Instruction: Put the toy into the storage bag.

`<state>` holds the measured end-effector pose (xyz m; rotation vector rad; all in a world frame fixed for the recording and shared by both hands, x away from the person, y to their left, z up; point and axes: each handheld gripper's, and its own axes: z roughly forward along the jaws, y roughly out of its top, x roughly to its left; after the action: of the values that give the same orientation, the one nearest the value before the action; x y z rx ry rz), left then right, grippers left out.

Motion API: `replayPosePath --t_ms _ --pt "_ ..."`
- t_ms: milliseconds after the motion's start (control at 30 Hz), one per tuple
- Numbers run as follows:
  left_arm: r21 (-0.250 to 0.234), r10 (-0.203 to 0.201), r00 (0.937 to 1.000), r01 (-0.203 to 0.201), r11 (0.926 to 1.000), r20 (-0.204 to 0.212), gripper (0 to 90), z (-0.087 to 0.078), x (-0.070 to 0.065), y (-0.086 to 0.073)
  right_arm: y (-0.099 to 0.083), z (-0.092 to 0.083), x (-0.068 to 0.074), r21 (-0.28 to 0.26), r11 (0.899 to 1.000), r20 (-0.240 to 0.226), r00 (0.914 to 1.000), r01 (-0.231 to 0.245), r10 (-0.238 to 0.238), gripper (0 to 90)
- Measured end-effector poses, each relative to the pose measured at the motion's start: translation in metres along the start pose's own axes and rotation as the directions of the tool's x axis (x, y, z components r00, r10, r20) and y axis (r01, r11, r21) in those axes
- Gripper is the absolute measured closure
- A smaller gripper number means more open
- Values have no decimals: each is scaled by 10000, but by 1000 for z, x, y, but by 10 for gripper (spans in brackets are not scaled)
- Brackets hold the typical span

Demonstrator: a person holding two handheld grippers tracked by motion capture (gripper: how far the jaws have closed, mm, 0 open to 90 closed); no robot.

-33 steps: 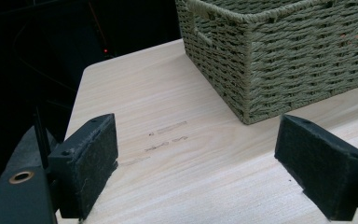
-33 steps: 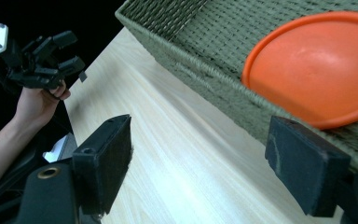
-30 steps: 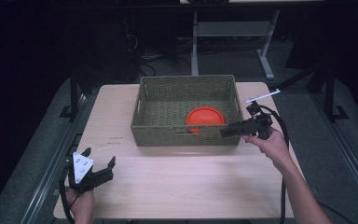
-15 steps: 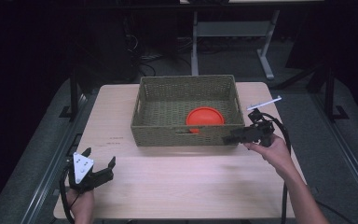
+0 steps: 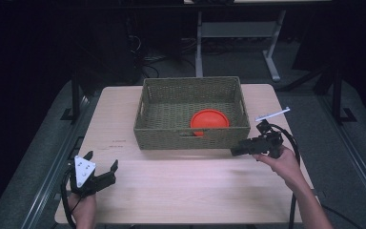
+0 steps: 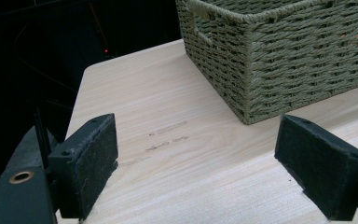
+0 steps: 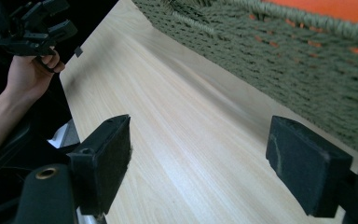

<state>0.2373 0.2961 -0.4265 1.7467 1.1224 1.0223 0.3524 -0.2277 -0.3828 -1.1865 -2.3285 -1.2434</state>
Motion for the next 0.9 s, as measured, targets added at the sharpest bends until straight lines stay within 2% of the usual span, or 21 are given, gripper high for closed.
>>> replayPosePath --t_ms 300,600,900 --pt "-6 -61 10000 61 10000 -12 127 0 0 0 -15 1 -7 10 9999 -119 9998 -135 135 214" --pt "-9 -97 9999 97 10000 -32 127 0 0 0 -32 -8 -17 -288 9979 -265 9980 -583 576 214" --pt "-50 -108 9999 108 9999 -34 127 0 0 0 -50 -9 -24 -274 9957 -241 9958 -888 882 214"
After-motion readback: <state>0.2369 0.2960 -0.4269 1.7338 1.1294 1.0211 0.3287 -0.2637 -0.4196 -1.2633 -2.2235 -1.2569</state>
